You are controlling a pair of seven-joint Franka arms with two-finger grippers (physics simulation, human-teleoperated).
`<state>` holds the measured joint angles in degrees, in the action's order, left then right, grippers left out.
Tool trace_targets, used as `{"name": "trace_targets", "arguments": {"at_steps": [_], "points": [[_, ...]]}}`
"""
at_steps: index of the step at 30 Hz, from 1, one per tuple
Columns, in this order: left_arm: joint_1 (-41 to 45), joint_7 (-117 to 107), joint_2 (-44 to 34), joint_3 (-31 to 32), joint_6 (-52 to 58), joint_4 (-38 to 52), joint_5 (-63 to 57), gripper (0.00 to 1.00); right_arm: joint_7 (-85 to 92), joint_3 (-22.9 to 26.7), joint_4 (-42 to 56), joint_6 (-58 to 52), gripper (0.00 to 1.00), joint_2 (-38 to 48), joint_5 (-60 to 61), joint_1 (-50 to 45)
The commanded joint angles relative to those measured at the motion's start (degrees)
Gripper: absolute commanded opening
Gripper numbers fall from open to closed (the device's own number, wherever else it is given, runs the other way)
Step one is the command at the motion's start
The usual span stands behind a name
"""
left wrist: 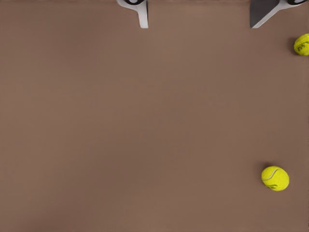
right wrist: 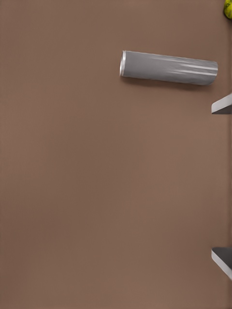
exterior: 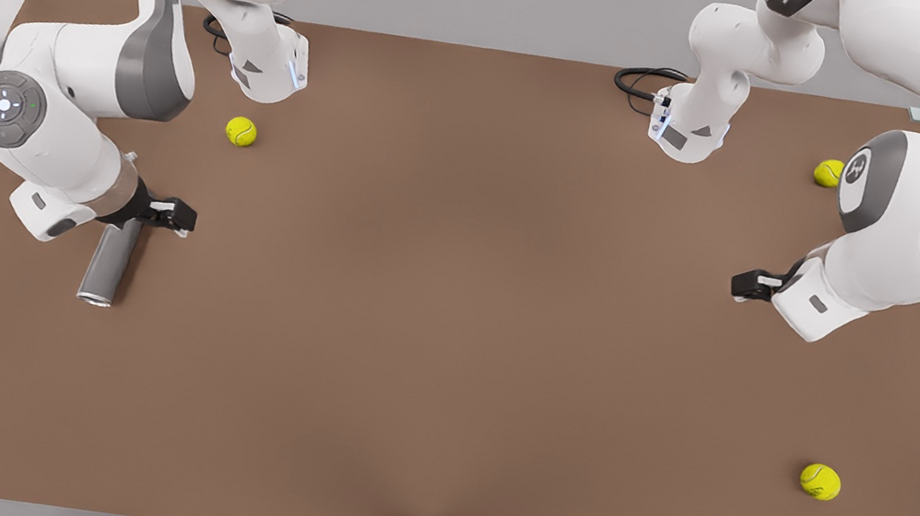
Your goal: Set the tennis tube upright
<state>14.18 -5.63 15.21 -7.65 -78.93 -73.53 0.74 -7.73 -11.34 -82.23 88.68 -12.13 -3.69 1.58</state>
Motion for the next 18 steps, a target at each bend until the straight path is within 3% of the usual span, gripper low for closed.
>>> {"name": "trace_targets", "arguments": {"at_steps": [1,6,8,11,18], "points": [[0.06,0.0,0.0,0.0,0.0,-0.04,-0.47,1.0,0.0,0.0,-0.04,0.0,1.0,0.0,0.0,0.09],[-0.03,-0.09,0.0,0.0,0.09,-0.04,-0.47,1.0,-0.97,0.17,-1.0,-3.24,1.0,-0.52,0.09,2.2],[-0.03,-0.09,0.0,0.0,0.09,-0.04,-0.47,1.0,-2.64,0.26,-6.18,-5.89,1.0,-0.26,-1.84,3.17],[-0.03,-0.09,0.0,0.0,0.18,-0.04,-0.47,1.0,-1.67,-0.09,-20.95,7.64,1.0,0.71,-2.72,8.7],[0.06,-0.18,1.14,0.0,0.09,0.05,-0.47,1.0,13.44,-0.18,-29.92,25.66,1.0,0.88,-2.64,21.71]]}}
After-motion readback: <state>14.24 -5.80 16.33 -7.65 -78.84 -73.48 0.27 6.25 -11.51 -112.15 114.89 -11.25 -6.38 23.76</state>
